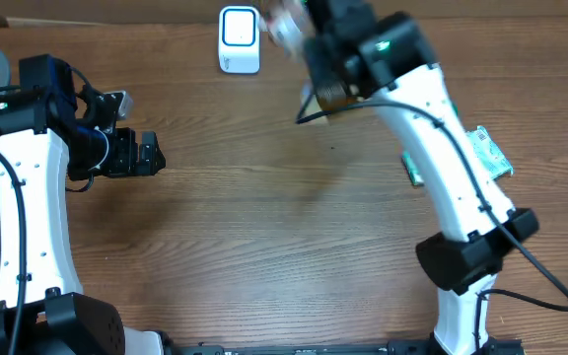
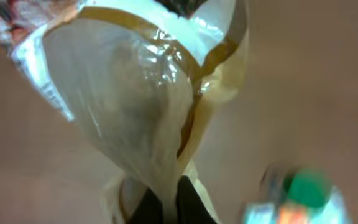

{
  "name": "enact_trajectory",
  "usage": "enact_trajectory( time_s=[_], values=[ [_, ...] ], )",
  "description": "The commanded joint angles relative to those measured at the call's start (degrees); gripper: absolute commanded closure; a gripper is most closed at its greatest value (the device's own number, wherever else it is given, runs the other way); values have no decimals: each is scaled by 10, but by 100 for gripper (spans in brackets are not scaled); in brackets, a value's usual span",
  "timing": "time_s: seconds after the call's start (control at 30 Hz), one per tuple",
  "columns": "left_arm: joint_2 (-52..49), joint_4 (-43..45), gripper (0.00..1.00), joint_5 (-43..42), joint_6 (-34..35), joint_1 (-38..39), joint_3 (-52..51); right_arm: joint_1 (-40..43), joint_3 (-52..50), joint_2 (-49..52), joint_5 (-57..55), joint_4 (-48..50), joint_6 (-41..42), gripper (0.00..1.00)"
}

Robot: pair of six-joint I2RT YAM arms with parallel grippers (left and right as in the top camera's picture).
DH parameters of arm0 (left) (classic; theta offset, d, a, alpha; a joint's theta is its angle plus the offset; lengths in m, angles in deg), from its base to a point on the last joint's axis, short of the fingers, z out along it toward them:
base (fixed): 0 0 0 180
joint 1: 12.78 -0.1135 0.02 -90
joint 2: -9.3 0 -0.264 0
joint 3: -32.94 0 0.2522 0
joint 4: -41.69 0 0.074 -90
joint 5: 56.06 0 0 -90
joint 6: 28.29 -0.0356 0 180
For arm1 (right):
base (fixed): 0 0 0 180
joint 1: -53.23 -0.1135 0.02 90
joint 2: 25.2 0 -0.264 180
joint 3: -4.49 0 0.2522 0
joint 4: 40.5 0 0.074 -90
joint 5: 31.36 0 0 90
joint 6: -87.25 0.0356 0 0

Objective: Scan the item barcode
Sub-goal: 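Carry the bread bag rightward and release it beside the jar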

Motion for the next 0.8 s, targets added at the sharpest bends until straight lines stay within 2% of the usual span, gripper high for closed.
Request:
enact_trajectory(
  time_s=[0.0,0.17,0.33,0.43,0.5,0.53,0.63,0.77],
  values=[
    [-2,1,1,-6,-15,-1,1,40,-47,28,139,-66,95,96],
    [-2,1,0,-6,-15,-1,1,70,-162,28,145,-83,94,96],
    [-2,1,1,-6,-15,-1,1,101,-303,28,140,0,79,96],
    [-2,1,1,-6,-15,-1,1,121,-349,28,110,26,82,96],
    [-2,1,1,-6,-15,-1,1,139,-356,28,110,26,82,91],
    [-2,1,1,-6,-15,-1,1,156,-355,27,110,24,81,76],
    [-2,1,0,-6,-15,-1,1,176,-349,26,115,18,79,53],
    [-2,1,0,-6,-15,-1,1,193,-312,25,115,-6,78,50]
  ],
)
